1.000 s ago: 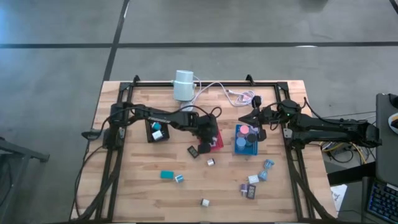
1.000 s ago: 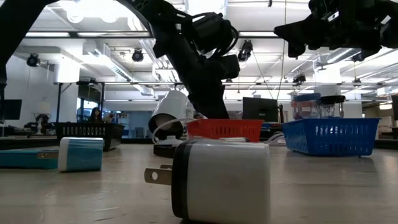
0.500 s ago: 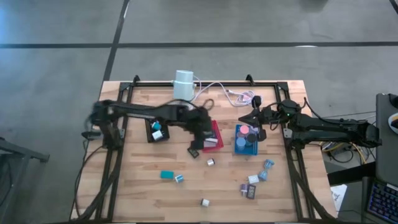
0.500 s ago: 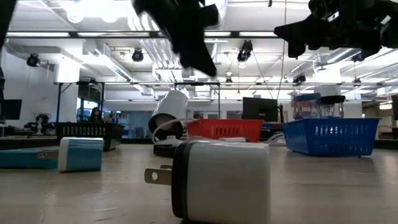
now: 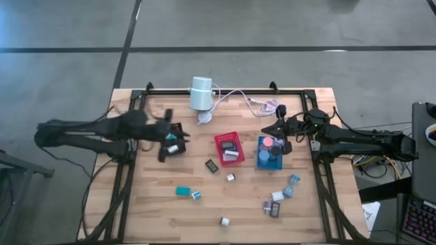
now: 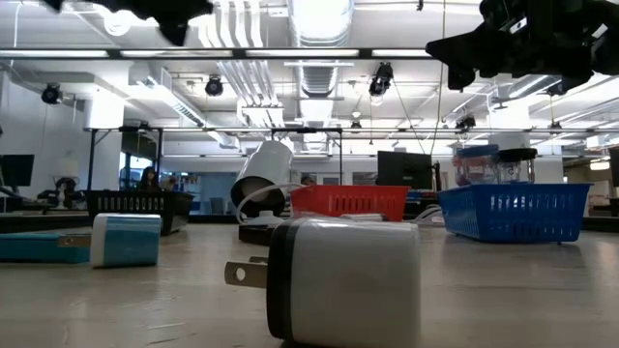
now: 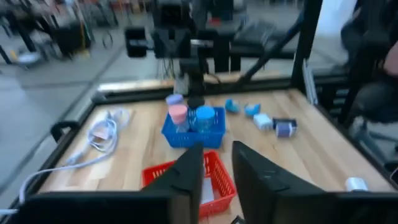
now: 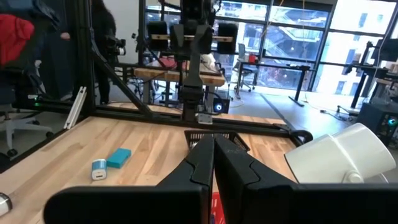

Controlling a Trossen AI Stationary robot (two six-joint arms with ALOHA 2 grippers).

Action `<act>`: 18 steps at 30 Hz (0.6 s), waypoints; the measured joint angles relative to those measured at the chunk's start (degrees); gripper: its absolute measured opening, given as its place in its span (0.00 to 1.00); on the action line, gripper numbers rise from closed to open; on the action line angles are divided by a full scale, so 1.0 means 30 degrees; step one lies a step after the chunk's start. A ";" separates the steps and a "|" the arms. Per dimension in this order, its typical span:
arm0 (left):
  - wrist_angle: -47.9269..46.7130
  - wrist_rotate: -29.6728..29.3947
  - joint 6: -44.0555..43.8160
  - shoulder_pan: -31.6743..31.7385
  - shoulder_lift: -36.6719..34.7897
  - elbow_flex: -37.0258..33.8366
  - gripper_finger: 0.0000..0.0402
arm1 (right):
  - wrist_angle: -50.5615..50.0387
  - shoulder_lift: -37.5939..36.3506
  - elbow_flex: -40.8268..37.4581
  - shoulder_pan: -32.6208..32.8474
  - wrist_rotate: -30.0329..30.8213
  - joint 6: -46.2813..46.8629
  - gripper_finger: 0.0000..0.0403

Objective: Pick & Place Office items
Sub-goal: Put the white charger adapter into the black bin

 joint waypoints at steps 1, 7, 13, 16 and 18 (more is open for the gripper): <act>0.0408 -0.0024 -0.0182 0.0000 -0.1265 -0.0928 0.17 | 0.0000 0.0013 0.0000 0.0000 0.0000 0.0018 0.02; 0.1371 -0.0134 -0.0973 0.0000 -0.7800 -0.5301 0.02 | 0.0036 0.0029 0.0000 0.0000 0.0000 -0.0013 0.02; 0.0487 -0.1111 -0.0860 0.0022 -1.2882 -0.7761 0.00 | -0.0050 0.0036 0.0000 0.0000 0.0000 0.0195 0.02; -0.0050 -0.2106 -0.0365 0.0022 -1.4584 -0.8492 0.00 | 0.0028 0.0030 0.0000 0.0000 0.0007 0.0103 0.02; -0.0040 -0.2564 -0.0442 0.0036 -1.5310 -0.8708 0.00 | 0.0046 0.0031 -0.0067 0.0000 0.0015 -0.0014 0.02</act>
